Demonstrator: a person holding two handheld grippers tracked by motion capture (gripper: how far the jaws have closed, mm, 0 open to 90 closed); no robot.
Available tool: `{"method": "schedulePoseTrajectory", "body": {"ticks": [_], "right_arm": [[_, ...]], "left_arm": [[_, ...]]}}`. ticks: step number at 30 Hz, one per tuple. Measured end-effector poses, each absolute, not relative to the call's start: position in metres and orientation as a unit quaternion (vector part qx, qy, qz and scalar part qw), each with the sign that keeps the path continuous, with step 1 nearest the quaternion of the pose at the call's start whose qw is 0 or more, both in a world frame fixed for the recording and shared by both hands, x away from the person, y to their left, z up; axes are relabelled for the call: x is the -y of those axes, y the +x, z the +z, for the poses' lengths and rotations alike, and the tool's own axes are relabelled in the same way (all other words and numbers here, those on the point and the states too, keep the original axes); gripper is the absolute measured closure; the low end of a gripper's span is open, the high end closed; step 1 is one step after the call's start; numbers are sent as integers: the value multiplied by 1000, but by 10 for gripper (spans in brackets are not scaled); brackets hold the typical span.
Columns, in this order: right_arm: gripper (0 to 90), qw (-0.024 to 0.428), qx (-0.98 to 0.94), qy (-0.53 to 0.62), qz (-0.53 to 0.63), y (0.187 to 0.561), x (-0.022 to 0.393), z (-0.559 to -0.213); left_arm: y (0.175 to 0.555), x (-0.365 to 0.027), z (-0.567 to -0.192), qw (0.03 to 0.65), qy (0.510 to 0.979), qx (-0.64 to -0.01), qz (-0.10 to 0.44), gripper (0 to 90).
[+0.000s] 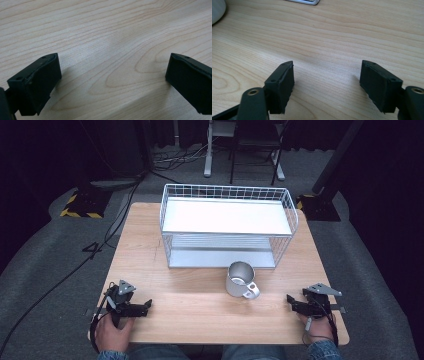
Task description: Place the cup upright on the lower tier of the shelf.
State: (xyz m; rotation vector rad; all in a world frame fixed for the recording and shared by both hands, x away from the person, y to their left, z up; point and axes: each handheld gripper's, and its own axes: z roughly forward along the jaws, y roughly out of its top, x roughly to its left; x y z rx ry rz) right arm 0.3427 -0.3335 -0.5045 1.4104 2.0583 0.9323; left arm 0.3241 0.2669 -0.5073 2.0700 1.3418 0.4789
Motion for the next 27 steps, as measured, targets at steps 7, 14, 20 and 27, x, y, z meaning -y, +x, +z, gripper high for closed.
{"method": "schedulePoseTrajectory", "body": {"ticks": [7,14,20,27], "right_arm": [[297,237,-749,515,341,342,332,-504],[248,241,-743,527,335,343,332,-505],[219,240,-745,525,333,343,332,-505],[310,225,-743,533,336,343,335,-500]], "left_arm": [[324,-267,-507,309,783,-508,181,5],[324,-267,-507,309,783,-508,181,5],[324,-267,-507,309,783,-508,181,5],[324,-267,-507,310,783,-508,181,5]]}}
